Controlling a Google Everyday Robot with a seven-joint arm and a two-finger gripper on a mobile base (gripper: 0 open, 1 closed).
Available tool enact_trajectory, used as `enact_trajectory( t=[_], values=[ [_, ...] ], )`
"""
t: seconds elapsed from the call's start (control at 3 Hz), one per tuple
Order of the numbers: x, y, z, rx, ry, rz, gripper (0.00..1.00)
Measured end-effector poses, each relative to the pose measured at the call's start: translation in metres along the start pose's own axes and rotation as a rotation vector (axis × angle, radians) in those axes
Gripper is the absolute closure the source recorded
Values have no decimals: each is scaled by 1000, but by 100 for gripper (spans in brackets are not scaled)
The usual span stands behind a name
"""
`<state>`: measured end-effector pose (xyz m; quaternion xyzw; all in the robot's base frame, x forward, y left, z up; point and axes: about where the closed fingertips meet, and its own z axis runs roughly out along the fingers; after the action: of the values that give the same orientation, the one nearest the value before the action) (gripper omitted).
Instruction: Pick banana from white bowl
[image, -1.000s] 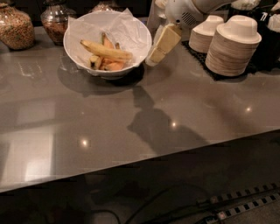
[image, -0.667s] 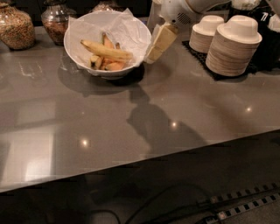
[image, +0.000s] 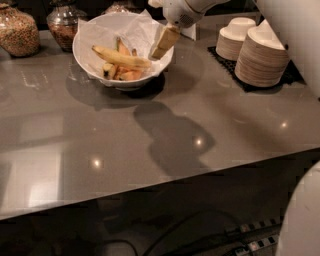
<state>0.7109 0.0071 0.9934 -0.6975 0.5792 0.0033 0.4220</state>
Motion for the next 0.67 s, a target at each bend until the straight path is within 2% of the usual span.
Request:
enact_trajectory(
  t=[0.33,0.67],
  values=[
    [-1,4,29,-50,-11,-28,41],
    [1,13,54,-106,-21,-41,54]
  ],
)
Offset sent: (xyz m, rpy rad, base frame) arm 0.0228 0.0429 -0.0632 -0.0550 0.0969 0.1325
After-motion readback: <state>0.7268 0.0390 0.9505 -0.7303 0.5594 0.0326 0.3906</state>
